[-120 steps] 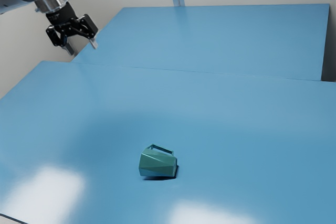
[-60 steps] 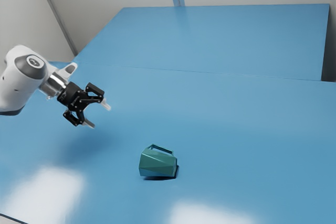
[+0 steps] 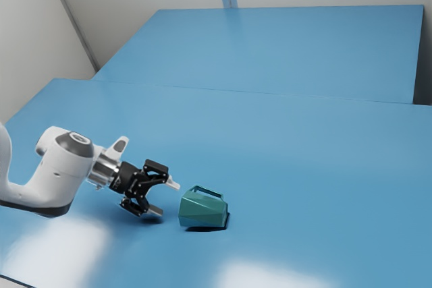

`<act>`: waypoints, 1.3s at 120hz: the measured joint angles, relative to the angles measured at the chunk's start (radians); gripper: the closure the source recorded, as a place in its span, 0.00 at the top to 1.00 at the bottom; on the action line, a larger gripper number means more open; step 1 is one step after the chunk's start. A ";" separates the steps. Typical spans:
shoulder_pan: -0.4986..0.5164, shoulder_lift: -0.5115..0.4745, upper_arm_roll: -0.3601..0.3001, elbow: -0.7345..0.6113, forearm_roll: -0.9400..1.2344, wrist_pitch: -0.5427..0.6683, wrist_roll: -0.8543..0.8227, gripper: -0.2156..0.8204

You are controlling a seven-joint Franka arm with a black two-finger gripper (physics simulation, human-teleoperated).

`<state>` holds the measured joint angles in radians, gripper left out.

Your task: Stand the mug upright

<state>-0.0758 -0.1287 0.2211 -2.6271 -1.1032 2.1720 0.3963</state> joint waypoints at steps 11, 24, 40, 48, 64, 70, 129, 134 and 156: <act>-0.009 -0.006 -0.016 -0.014 -0.116 0.010 0.048 0.77; -0.011 -0.005 -0.044 -0.028 -0.220 0.012 0.098 0.77; -0.012 0.002 -0.095 -0.030 -0.309 0.014 0.150 0.77; -0.011 0.005 -0.122 -0.030 -0.344 0.016 0.172 0.77; -0.013 0.022 -0.179 -0.030 -0.401 0.023 0.207 0.78; -0.012 0.025 -0.193 -0.030 -0.415 0.025 0.219 0.77; -0.010 -0.011 -0.206 -0.019 -0.444 0.040 0.285 0.09; -0.010 -0.025 -0.206 -0.016 -0.441 0.044 0.286 0.08; -0.001 -0.074 -0.205 0.047 -0.313 0.056 0.271 0.05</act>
<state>-0.0767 -0.2025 0.0159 -2.5805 -1.4158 2.2280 0.6671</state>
